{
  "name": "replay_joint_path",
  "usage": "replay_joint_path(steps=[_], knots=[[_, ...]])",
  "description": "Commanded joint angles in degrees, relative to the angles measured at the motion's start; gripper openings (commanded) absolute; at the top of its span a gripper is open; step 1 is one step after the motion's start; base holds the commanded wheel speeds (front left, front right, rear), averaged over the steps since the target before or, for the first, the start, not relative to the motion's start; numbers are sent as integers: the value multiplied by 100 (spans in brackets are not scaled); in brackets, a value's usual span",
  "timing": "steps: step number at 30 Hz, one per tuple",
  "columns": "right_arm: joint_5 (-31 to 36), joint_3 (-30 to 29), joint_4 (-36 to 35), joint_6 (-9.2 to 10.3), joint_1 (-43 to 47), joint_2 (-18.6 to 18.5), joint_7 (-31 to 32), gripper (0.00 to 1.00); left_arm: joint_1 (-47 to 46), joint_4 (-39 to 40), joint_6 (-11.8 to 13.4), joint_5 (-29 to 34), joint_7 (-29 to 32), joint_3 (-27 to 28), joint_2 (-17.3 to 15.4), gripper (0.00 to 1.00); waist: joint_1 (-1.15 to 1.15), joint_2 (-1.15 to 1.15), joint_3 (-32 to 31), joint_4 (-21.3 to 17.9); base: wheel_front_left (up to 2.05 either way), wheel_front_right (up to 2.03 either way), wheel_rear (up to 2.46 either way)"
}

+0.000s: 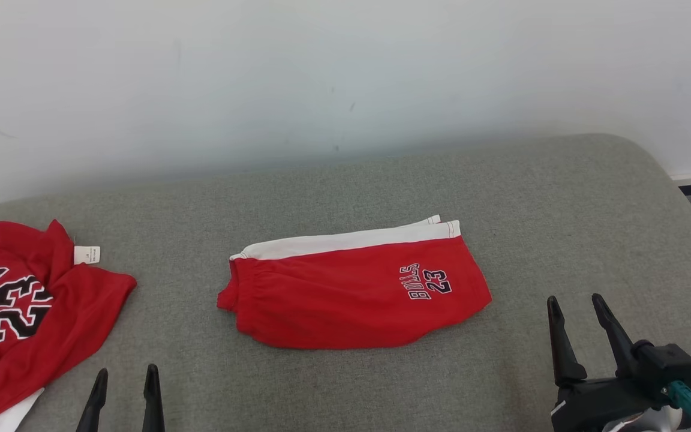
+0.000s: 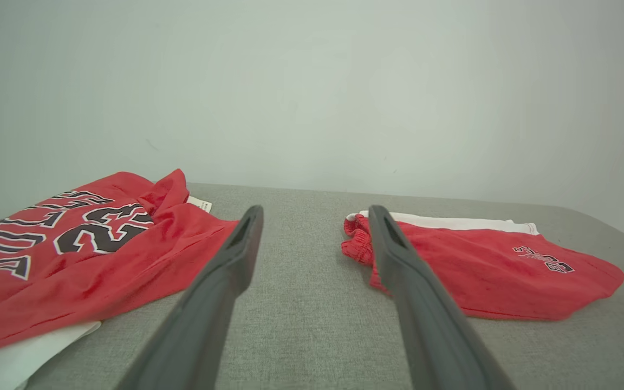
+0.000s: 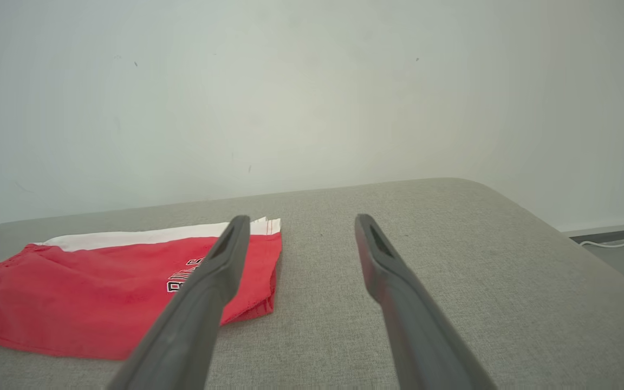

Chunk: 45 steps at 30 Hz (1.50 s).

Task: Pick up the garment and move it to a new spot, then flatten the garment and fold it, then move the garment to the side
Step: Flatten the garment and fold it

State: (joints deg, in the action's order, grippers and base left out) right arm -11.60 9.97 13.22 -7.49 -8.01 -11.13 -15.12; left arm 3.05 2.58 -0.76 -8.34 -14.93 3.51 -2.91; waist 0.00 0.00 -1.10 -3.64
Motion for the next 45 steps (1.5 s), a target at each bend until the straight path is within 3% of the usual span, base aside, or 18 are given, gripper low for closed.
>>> replay_joint_path(steps=[1, 17, 37, 45], knots=[[69, -29, -59, -1, 119, 23, 19, 100, 105, -22, 0, 38, -19, 31, -10, 100, 0, 0, -31, 2, 0, 0, 0], [63, -100, -606, -1, 608, 250, 288, 100, 228, -24, 201, 488, -19, 94, -170, 100, 0, 0, -85, 45, 0, 0, 0], [45, -84, -508, -1, 558, 241, 330, 100, 226, -82, 234, 437, -19, 77, -186, 100, 0, 0, -51, 97, 0, 0, 0], [47, -55, -52, -1, 57, 214, 428, 100, 189, -84, 245, 416, -19, 73, -186, 100, 0, 0, -21, 97, 0, 0, 0]])
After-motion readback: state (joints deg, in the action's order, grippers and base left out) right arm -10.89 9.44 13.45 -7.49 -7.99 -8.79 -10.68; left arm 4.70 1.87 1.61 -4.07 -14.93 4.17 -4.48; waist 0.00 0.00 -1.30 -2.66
